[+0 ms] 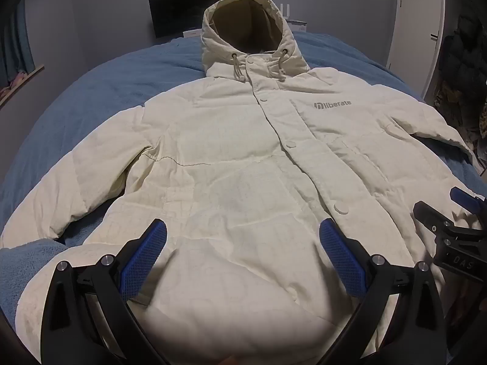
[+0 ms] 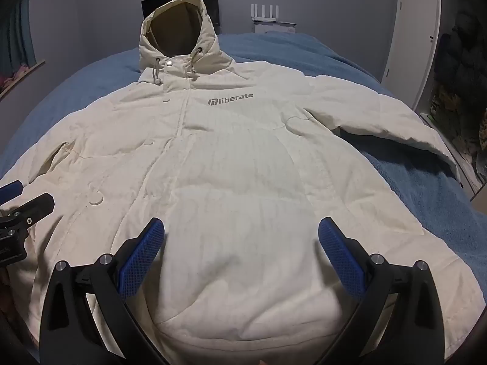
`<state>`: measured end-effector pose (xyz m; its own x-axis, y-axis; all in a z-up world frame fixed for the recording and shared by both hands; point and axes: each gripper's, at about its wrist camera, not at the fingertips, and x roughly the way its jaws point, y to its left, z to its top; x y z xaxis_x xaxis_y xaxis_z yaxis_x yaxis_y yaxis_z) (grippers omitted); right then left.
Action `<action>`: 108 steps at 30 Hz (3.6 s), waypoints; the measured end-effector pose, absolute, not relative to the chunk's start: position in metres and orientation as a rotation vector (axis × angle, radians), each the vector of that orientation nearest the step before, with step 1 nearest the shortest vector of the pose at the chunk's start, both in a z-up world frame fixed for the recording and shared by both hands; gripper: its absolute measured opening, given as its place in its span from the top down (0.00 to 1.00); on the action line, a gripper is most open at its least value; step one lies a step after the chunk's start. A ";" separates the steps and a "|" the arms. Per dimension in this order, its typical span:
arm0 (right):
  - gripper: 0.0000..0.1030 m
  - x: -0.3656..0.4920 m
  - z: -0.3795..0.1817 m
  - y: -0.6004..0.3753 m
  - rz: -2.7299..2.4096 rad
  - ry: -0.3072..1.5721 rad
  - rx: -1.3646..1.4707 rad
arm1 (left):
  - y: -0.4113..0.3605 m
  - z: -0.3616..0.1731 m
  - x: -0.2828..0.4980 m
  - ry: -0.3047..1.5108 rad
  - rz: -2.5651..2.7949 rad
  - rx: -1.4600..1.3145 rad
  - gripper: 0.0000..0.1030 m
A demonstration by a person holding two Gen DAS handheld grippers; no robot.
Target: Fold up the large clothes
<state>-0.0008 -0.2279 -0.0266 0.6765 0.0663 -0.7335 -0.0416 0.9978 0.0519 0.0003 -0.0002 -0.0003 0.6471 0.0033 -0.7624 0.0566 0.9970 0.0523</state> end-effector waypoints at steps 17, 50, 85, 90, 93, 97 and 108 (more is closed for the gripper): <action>0.06 -0.002 -0.030 -0.229 0.058 0.830 0.036 | 0.000 0.000 0.000 0.862 -0.032 0.070 0.06; 0.06 -0.001 -0.037 -0.229 0.058 0.840 0.040 | 0.000 0.000 0.000 0.865 -0.033 0.068 0.06; 0.06 0.000 -0.037 -0.230 0.061 0.843 0.047 | 0.000 0.000 0.000 0.867 -0.034 0.067 0.06; 0.06 -0.003 -0.035 -0.230 0.061 0.825 0.064 | 0.000 0.000 0.000 0.868 -0.032 0.068 0.06; 0.06 -0.006 -0.024 -0.240 0.064 0.793 0.113 | -0.005 0.001 -0.001 0.866 -0.016 0.100 0.06; 0.06 -0.008 0.005 -0.266 -0.039 0.725 0.159 | -0.008 0.005 0.000 0.875 -0.025 0.115 0.06; 0.06 0.037 0.066 -0.385 -0.350 0.655 0.212 | -0.009 0.080 0.046 0.728 -0.016 0.225 0.06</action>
